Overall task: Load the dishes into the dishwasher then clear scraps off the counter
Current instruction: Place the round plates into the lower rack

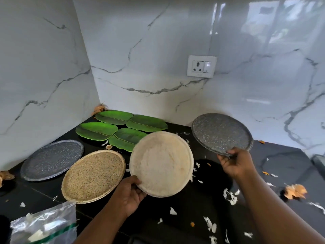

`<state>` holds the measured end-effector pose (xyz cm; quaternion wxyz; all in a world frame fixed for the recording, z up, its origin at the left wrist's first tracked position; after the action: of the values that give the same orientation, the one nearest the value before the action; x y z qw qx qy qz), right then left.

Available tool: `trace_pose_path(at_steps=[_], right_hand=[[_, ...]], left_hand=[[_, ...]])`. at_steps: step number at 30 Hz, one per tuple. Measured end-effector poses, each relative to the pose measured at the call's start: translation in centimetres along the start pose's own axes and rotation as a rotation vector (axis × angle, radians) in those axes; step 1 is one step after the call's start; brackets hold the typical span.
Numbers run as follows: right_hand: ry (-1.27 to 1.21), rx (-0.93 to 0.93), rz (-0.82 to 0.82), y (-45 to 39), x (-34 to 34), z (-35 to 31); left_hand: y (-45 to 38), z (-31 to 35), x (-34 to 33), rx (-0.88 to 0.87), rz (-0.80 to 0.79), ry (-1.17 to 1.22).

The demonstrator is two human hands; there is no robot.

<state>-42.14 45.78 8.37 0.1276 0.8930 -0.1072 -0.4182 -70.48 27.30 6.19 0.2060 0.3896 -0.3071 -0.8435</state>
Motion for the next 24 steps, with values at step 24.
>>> trace_pose_path(at_steps=[24], right_hand=[[0.067,0.357,0.319,31.6,41.4,-28.0]], left_hand=[[9.8,-35.4,-15.7,0.329,-0.342,-0.489]])
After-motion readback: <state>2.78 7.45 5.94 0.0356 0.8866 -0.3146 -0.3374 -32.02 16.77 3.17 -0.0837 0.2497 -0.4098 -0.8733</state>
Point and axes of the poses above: each hand's wrist, its own y-axis away from the middle knuckle, its own x-axis out of the back of the hand, z = x × y, the point moved 5 cm from there along -y, towards the middle knuckle, and after that the axes turned 12 degrees about x, right-handed, at the moved point
